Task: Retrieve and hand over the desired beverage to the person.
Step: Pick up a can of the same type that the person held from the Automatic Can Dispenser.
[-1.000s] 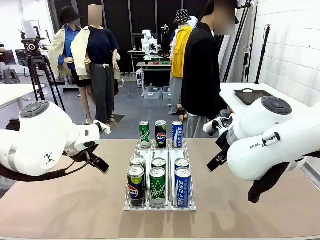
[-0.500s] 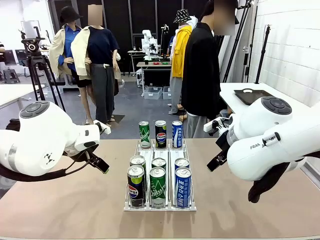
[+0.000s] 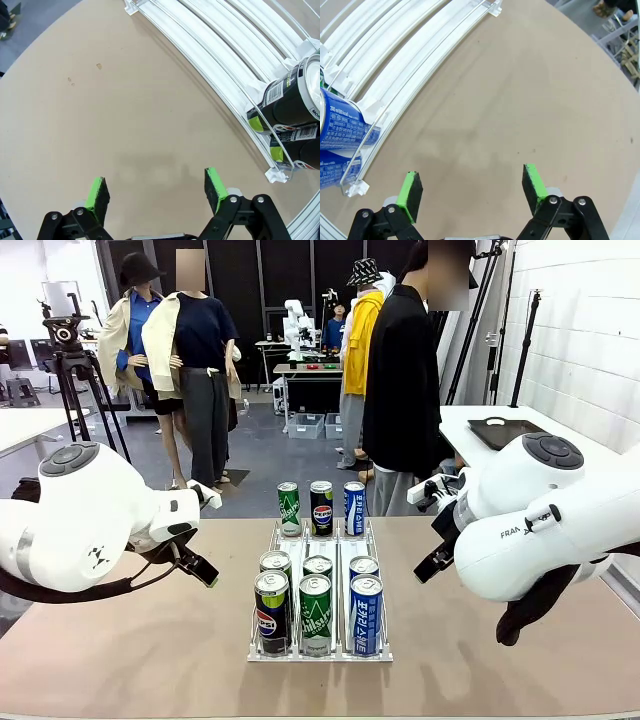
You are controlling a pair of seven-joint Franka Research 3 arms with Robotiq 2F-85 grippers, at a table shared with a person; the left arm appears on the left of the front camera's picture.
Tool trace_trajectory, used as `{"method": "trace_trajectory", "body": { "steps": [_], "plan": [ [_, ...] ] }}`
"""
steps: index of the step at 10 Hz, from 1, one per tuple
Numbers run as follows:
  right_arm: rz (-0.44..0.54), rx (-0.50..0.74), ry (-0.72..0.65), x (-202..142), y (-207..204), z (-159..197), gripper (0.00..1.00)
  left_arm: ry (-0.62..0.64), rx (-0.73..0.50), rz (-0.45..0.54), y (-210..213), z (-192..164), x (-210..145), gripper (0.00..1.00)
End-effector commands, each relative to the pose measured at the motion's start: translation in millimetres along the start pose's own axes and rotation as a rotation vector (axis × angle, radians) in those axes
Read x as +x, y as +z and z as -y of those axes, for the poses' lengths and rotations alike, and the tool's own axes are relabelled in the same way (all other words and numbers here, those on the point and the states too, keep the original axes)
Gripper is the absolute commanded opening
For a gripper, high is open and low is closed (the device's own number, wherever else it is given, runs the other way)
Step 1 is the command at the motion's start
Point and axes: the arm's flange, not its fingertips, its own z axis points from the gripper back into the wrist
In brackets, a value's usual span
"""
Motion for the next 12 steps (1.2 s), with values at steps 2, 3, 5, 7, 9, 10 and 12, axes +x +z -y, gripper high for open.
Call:
{"method": "trace_trajectory", "body": {
  "steps": [2, 3, 5, 7, 9, 10, 12],
  "plan": [
    [0.000, 0.000, 0.000, 0, 0, 0, 1.00, 0.000, 0.000, 0.000, 0, 0, 0, 1.00],
    [-0.001, 0.016, -0.013, -1, 9, 8, 1.00, 0.008, -0.010, 0.001, 8, -3, 7, 1.00],
    [0.031, 0.051, -0.041, -2, 38, 31, 1.00, 0.028, -0.033, -0.023, 18, -15, 27, 1.00],
    [0.029, 0.084, -0.095, 1, 64, 61, 1.00, 0.048, -0.063, -0.064, 40, -31, 57, 1.00],
    [0.014, 0.127, -0.137, 9, 95, 98, 1.00, 0.073, -0.086, -0.114, 73, -50, 95, 1.00],
    [-0.006, 0.178, -0.156, 9, 107, 111, 1.00, 0.084, -0.147, -0.195, 85, -57, 102, 1.00],
    [0.009, 0.266, -0.228, 5, 139, 140, 1.00, 0.134, -0.324, -0.212, 107, -79, 106, 1.00]
  ]
}}
